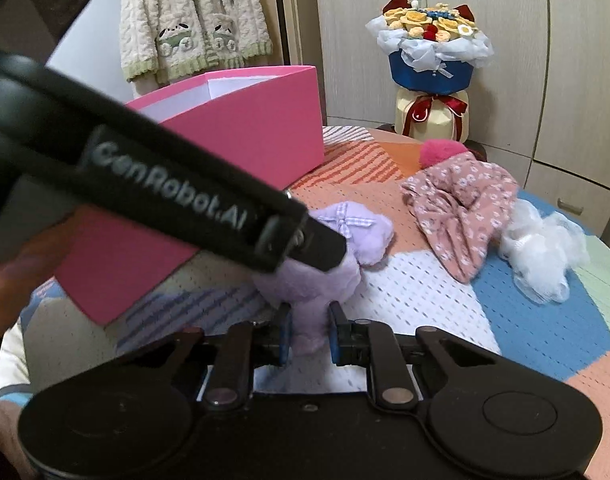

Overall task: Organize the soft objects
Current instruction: 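Grasp the purple plush toy with the left gripper and lift it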

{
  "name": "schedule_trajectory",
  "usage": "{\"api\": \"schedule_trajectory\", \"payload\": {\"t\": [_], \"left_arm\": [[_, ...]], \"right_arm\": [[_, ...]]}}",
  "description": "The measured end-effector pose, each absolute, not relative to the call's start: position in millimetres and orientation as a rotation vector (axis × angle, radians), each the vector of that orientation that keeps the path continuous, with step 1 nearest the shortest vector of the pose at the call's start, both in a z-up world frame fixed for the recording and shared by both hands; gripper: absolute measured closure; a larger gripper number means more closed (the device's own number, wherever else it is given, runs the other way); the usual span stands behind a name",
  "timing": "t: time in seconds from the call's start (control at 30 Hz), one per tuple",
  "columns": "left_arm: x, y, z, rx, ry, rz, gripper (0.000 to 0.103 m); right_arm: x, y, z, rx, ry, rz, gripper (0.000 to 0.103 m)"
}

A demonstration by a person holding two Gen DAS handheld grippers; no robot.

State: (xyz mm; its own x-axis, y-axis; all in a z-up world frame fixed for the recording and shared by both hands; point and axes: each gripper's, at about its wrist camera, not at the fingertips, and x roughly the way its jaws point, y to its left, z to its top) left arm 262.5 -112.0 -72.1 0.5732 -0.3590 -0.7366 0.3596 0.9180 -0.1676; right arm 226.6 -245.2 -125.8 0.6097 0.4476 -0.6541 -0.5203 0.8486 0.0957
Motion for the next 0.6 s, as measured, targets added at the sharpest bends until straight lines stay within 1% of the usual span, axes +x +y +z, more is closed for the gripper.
{"api": "schedule_trajectory", "payload": {"t": [0.13,0.2,0.23,0.3,0.33,0.37,0.43,0.5,0.6], "left_arm": [[262.1,-113.9,-81.4,-0.007,0.891,-0.438,0.043],[264.0,-115.7,-88.3,0.004,0.909,-0.427,0.043],[265.0,-115.6,-91.8,0.002,0.915,-0.418,0.043],[265.8,-112.6,-94.5,-0.02,0.913,-0.426,0.043],[266.1,-110.8,-95.0,-0.033,0.915,-0.427,0.044],[265.9,-109.3,-94.9,-0.037,0.913,-0.433,0.046],[263.7,-109.0,-94.9,-0.024,0.9,-0.442,0.049],[261.5,-108.7,-94.8,-0.02,0.895,-0.444,0.055],[256.7,-107.0,-92.1,-0.014,0.892,-0.45,0.058]], "right_arm": [[216.2,-255.4,-126.0,-0.128,0.748,0.565,0.081],[215.2,-255.0,-129.0,-0.143,0.77,0.543,0.074],[215.3,-254.2,-129.9,-0.146,0.773,0.534,0.07],[217.0,-253.1,-129.8,-0.132,0.77,0.533,0.045],[218.1,-252.7,-130.2,-0.126,0.769,0.531,0.041],[220.8,-250.2,-130.6,-0.125,0.765,0.526,0.038],[225.1,-243.7,-132.5,-0.144,0.751,0.515,0.037],[225.9,-238.2,-134.0,-0.162,0.732,0.516,0.037],[224.5,-233.0,-132.9,-0.155,0.725,0.514,0.043]]}}
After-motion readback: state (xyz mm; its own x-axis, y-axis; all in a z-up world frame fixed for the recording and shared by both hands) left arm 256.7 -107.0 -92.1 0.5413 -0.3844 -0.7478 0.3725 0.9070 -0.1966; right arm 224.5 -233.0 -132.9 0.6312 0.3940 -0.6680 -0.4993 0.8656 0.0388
